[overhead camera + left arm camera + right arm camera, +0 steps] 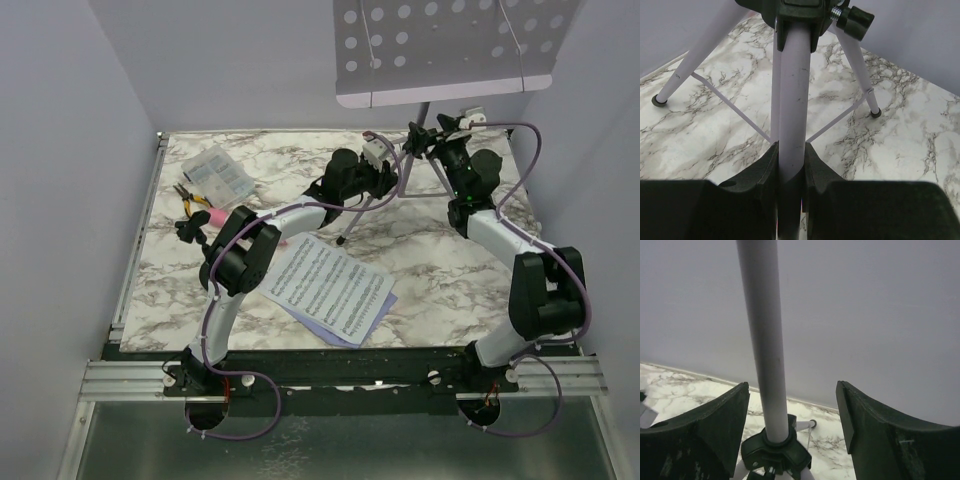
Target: Set up the instrument practice props
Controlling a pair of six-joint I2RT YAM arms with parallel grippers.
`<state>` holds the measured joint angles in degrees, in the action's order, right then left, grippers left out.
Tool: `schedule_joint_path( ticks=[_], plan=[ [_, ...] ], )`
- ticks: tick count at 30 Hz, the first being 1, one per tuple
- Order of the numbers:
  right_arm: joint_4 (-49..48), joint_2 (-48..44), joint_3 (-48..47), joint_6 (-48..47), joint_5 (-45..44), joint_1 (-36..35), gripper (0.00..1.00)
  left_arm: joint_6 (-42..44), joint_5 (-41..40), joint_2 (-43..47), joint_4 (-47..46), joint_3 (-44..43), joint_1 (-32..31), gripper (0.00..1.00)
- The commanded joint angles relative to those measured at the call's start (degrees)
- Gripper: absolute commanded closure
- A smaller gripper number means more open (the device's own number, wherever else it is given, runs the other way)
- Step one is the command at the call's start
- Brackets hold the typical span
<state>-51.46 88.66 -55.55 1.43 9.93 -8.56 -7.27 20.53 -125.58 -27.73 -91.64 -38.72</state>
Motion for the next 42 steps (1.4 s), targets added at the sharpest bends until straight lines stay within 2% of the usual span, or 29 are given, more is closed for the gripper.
schedule_joint_path(
  ticks=[1,4,8,11,14,19,22,30,35,38,42],
  plan=[
    [-4.76,5.0,-4.76,-3.91,-3.9,0.12,0.32,-0.4,3.73,-5.26,14.1,2.82,-0.5,1.0],
    [-1.72,6.52,-8.47,-4.92,-4.88,0.12,0.52,0.41,3.43,-5.64,14.85,2.5,-0.44,1.0],
    [2.97,3.88,-10.32,-6.61,-4.13,-0.09,0.82,0.33,3.85,-6.61,15.33,1.33,-0.39,1.0],
    [1.59,-1.82,-7.47,-5.06,-8.55,-0.22,0.88,-1.88,4.53,-7.79,15.31,0.34,-0.41,1.0],
    [3.16,-7.21,-6.16,-5.52,-9.76,-0.36,0.99,-3.76,5.37,-8.36,15.25,0.24,-0.69,1.0],
    [5.98,-13.04,-4.61,-7.94,-16.76,-0.67,0.99,-4.69,7.92,-9.48,15.31,-0.6,-1.67,1.0],
    [10.83,-15.05,-4.29,-8.24,-23.39,-0.63,1.0,-5.42,9.27,-9.89,15.5,-1.31,-1.8,1.0],
    [18.55,-17.68,0.26,-4.51,-25.8,-0.75,0.99,-4.28,9.28,-10.12,17.84,-3.14,-1.8,1.0],
    [23.58,-18.2,-0.06,1.98,-32.31,-1.61,1.0,-1.68,7.25,-11.62,23.33,-11.32,-1.42,1.0],
    [25.14,-17.69,0.21,2.74,-32.88,-1.73,0.99,0.24,6.53,-13.95,27.59,-17.11,-0.79,1.0],
    [25.91,-15.98,0.97,3.01,-31.9,-1.72,0.99,1.63,5.67,-13.75,30.27,-15.37,-0.39,1.0]
  ],
)
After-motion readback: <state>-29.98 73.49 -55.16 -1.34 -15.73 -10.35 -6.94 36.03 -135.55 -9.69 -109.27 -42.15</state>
